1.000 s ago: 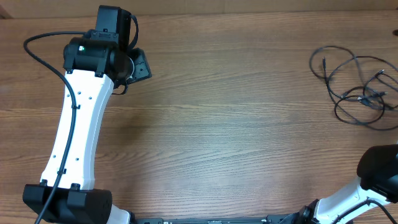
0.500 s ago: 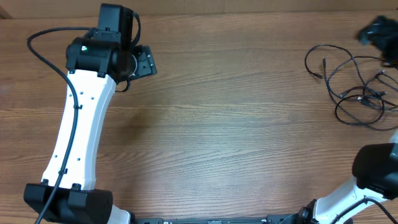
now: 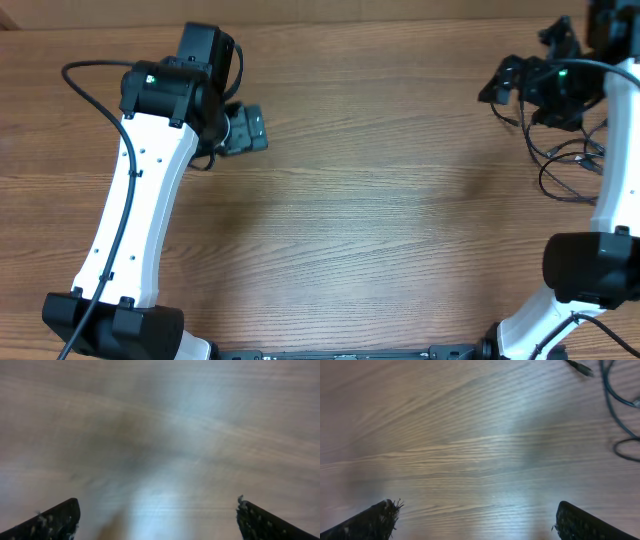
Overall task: Untangle cables
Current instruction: 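Release the cable at the right pile and lift the right gripper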
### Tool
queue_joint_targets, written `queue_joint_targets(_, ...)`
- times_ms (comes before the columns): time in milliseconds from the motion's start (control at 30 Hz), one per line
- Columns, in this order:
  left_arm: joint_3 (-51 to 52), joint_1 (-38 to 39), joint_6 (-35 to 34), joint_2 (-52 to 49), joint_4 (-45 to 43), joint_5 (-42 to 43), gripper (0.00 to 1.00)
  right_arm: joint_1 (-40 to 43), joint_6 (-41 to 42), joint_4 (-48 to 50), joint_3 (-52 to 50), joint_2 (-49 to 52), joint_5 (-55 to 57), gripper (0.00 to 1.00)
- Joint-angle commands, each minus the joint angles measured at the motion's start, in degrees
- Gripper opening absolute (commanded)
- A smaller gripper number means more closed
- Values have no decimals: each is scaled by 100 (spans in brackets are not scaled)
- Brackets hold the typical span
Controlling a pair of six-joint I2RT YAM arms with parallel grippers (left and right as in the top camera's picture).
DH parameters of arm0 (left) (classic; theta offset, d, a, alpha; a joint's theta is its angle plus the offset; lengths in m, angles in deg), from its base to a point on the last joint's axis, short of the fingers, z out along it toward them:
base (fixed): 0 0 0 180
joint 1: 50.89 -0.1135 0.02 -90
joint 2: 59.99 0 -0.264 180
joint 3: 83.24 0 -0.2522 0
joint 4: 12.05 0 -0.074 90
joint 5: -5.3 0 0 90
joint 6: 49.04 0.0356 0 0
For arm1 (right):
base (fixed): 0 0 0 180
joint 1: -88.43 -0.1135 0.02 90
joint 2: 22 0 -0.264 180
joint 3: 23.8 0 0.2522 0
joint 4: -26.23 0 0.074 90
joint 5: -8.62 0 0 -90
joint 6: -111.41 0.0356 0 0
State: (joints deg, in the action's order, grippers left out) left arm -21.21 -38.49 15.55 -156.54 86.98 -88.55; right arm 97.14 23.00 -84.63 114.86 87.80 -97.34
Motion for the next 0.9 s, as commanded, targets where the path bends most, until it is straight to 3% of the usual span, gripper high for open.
queue_joint_targets(0,33,-4,-256,-20,511,-625,98,-330,647,4,-94,-76,1047,100)
queue_joint_targets(233,35,22,-208,-17,1156,-874,100,-608,710,4,-527,-461,1060,100)
queue_joint_targets(467,275,162,-76,286,1128,-831,100,-608,719,162,-1388,-933,1296,100)
queue_joint_targets(700,1410,227,-76,1335,243,-833,100,-608,743,1257,-2933,-2033,1294,100)
queue_joint_targets(867,2736,227,-28,2621,-844,-881,99,-608,739,2177,-4000,-3047,1292,100)
